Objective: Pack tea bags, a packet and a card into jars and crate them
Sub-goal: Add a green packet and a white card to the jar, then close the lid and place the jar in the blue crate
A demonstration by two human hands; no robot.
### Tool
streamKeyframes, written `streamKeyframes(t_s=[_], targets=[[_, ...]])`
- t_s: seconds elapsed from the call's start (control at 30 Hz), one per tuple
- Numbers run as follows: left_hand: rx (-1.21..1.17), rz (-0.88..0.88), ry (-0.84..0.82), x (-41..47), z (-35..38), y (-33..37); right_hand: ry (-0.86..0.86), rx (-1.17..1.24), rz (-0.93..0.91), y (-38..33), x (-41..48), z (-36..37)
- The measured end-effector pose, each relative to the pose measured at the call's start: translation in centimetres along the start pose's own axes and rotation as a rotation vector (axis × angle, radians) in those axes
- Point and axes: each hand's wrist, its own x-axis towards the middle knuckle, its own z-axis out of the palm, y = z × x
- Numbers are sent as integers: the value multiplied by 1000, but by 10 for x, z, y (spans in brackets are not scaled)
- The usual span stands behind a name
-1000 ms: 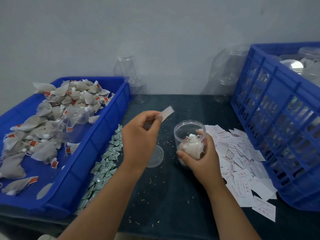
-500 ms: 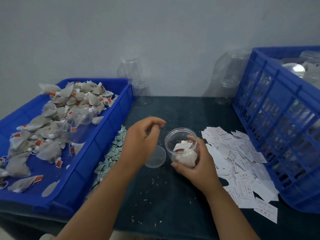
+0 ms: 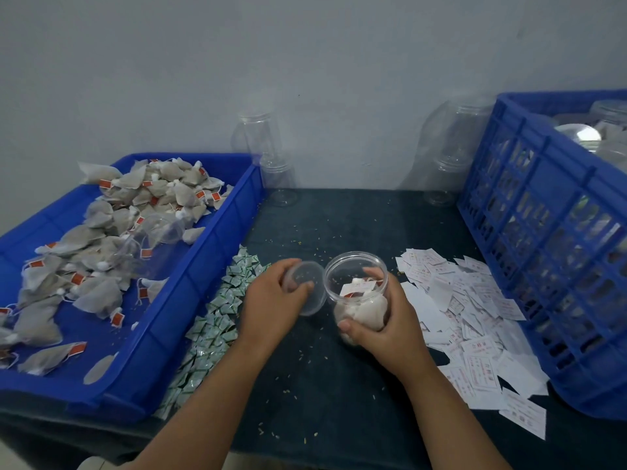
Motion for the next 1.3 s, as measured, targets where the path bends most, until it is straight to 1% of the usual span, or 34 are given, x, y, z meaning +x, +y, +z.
streamKeyframes(t_s=[0.07,0.1,0.13,0.2,0.23,0.3,0.43,0.47,0.53,0.6,0.77,0.9,0.97,1.03,1.17,1.2,1.3], targets=[[-138,52,14,0,-5,12,-47,-24,2,2,-1,1],[-198,70,-11,-1,-8,18,-68,-36,6,2,-1,2],[-292,69,-65,-3,-10,26,-81,-48,11,2,-1,3],[-506,74,-228,-6,-17,38,-86,-63,15,1,-1,4],[-511,123,-291,-7,-21,42,-81,-66,14,0,-1,4],[-311,245,-368,-9,-29,47,-74,-84,4,-3,-1,5],[157,441,-436,-11,-32,55,-110,-135,10,2,0,7],[232,468,-436,-13,-30,57,-112,-169,21,4,-1,8],[295,486,-417,-16,-27,63,-108,-216,31,4,-3,9],[310,471,-418,-19,-26,68,-102,-225,17,4,-4,11],[366,362,-434,-25,-21,76,-103,-233,28,8,-3,14],[396,362,-414,-30,-18,82,-100,-217,21,9,-4,13],[416,395,-435,-29,-20,83,-98,-186,32,8,-3,11],[418,466,-456,-27,-21,83,-88,-134,47,8,-2,9],[331,640,-374,-29,-22,82,-121,-19,80,4,-2,6],[283,666,-393,-27,-24,81,-150,26,88,3,-2,5],[64,732,-537,-19,-35,78,-258,155,65,0,0,4]])
